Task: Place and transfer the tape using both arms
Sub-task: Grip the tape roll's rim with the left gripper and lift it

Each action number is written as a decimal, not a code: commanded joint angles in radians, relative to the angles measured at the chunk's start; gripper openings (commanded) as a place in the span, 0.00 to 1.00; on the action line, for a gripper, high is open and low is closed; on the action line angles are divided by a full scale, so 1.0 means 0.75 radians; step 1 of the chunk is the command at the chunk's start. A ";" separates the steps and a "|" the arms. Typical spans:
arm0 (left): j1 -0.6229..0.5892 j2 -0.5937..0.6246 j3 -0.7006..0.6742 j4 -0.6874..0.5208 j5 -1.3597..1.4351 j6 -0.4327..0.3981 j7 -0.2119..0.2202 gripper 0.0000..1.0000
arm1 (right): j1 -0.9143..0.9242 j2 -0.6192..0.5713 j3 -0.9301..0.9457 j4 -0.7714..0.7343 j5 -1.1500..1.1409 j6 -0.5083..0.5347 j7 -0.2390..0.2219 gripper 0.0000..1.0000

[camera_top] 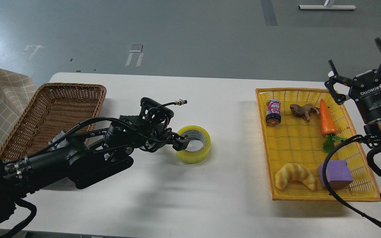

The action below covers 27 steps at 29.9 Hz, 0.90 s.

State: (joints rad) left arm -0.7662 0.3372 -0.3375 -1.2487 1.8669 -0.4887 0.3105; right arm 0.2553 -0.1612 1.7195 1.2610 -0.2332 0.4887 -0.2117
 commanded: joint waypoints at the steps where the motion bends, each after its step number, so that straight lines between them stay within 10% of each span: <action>1: 0.017 0.000 0.000 0.002 0.000 0.000 -0.007 0.72 | -0.001 0.000 0.000 0.000 0.000 0.000 0.000 1.00; 6: 0.036 0.000 0.000 0.002 0.000 0.000 -0.017 0.47 | -0.001 0.000 0.000 0.000 0.000 0.000 0.000 1.00; 10: 0.038 -0.002 -0.002 0.002 0.000 0.000 -0.064 0.00 | -0.003 0.000 0.000 0.000 0.000 0.000 0.002 1.00; 14: 0.048 -0.004 -0.002 0.000 0.016 0.000 -0.140 0.00 | -0.009 0.000 0.000 0.000 0.000 0.000 0.004 1.00; 27: 0.005 0.041 -0.027 -0.106 0.059 0.000 -0.140 0.00 | -0.019 0.000 0.000 0.002 0.000 0.000 0.006 1.00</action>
State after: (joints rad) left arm -0.7455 0.3502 -0.3528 -1.3040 1.9147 -0.4903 0.2034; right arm 0.2408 -0.1611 1.7199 1.2611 -0.2332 0.4887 -0.2070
